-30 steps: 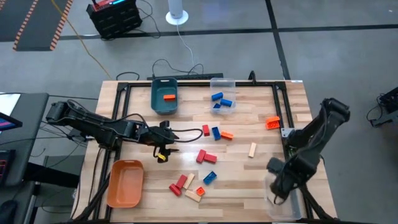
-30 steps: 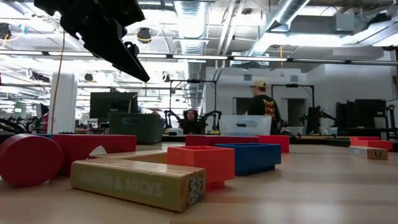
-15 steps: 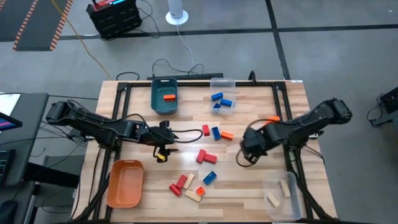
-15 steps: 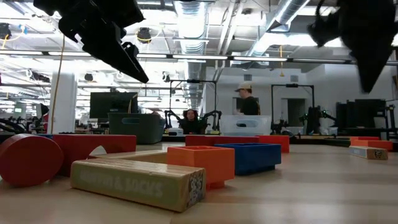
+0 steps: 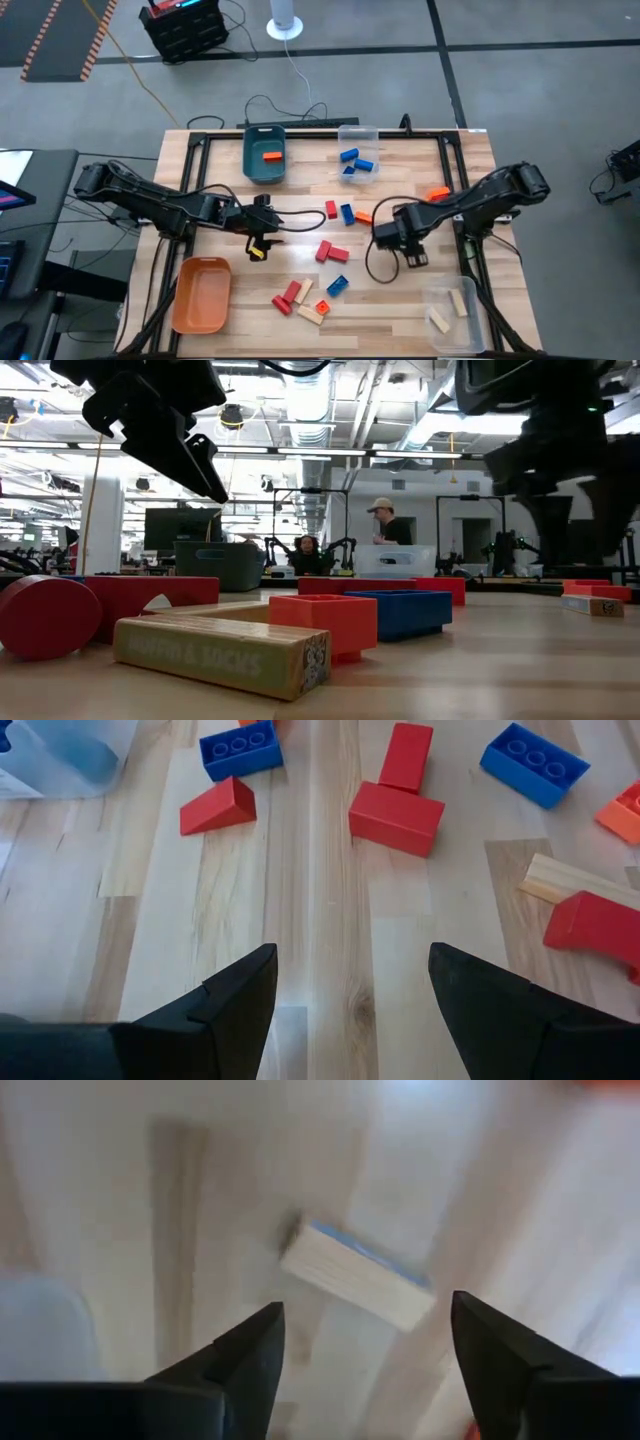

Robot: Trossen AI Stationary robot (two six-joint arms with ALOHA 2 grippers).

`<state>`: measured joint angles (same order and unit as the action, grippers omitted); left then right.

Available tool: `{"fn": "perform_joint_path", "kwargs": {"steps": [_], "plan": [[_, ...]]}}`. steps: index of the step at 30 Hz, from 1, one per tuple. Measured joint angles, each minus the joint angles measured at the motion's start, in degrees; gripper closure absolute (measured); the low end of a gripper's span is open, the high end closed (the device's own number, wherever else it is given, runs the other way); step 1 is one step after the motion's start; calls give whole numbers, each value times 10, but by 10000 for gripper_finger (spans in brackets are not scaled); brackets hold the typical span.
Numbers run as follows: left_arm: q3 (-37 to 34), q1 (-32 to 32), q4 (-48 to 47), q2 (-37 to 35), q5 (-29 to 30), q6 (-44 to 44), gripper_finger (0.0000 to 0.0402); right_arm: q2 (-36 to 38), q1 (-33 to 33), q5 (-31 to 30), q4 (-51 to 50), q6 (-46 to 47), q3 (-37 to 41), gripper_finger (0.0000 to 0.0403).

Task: Sort blocks
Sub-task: Put the brown block into the bottom transparent bin

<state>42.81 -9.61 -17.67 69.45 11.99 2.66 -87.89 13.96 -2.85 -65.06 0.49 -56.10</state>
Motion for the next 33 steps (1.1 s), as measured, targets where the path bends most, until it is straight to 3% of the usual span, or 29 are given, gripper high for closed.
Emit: {"fn": "perform_joint_path", "kwargs": {"steps": [4,8,11,17,21,29,33], "plan": [[0,0,0,0,0,2,148,-30,24,-19,-20,-180,0,137],[0,0,0,0,0,5,148,-67,42,-54,-19,-300,0,137],[0,0,0,0,0,5,148,-96,45,-90,-20,-336,0,138],[0,0,2,0,0,9,148,-141,25,-80,-3,-337,0,162],[0,0,-13,0,0,16,148,-153,20,-78,5,-345,-2,213],[0,0,-25,0,0,26,148,-153,20,-68,18,-354,-2,366],[0,0,-24,0,0,26,148,-134,20,-51,-2,-340,-3,397]]}}
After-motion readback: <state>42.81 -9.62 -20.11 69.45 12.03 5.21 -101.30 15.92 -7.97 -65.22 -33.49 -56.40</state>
